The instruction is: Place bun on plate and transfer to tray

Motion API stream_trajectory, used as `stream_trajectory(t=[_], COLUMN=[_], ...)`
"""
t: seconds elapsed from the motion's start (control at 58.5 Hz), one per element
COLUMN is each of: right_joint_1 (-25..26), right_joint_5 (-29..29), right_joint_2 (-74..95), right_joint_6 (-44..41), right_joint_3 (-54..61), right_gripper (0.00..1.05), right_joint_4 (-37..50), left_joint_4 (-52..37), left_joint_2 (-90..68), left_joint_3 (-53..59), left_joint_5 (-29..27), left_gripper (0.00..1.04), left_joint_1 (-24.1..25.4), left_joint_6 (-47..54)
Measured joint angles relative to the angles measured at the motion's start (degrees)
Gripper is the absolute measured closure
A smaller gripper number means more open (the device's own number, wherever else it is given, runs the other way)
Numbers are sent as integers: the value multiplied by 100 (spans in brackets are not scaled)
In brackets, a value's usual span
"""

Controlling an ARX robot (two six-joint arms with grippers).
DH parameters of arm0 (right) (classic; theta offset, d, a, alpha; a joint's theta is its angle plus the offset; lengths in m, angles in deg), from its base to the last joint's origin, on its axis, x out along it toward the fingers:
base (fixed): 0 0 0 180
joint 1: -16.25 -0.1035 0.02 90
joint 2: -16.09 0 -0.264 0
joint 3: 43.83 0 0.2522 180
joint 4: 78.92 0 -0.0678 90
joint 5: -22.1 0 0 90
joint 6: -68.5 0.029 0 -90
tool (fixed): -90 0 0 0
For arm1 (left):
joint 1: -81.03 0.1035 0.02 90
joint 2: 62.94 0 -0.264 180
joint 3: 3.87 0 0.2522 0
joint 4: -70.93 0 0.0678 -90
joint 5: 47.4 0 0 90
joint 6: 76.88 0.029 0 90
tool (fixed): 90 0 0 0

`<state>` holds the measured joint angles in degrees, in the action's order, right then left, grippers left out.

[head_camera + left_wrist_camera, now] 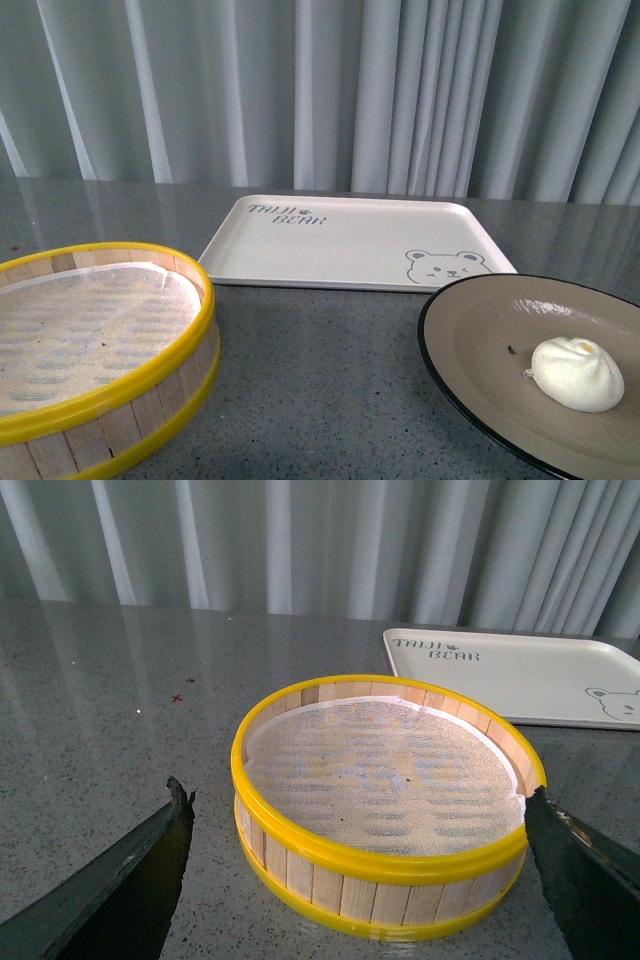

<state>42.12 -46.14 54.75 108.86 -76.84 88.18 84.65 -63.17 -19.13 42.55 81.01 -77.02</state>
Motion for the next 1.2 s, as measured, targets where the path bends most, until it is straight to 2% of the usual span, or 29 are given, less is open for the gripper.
stream_trajectory(t=[0.103, 0.205, 0.53, 0.803, 1.025, 1.128, 1.196], right_joint_1=[-57, -107, -92, -592, -1189, -1274, -1266], right_joint_5=[240, 326, 533, 828, 949, 1038, 1069], right_joint_2=[149, 581, 2463, 3547, 3790, 3952, 4063], right_joint_6=[898, 1370, 1602, 1821, 2249, 2293, 2302], right_joint_3=[116, 236, 157, -181, -81, 31, 70], right_gripper=[8, 8, 8, 8, 8, 8, 17], right_joint_4=[-284, -129, 964, 1725, 2214, 2396, 2439], left_joint_4=[0, 0, 0, 0, 0, 0, 0], left_joint_2=[0, 2, 2, 2, 2, 2, 2], left_joint_3=[0, 0, 0, 0, 0, 0, 0], left_joint_5=[4, 4, 2, 2, 4, 2, 2], left_gripper=[7, 7, 7, 7, 7, 7, 7], left_joint_1=[0, 0, 0, 0, 0, 0, 0], left_joint_6=[0, 0, 0, 0, 0, 0, 0])
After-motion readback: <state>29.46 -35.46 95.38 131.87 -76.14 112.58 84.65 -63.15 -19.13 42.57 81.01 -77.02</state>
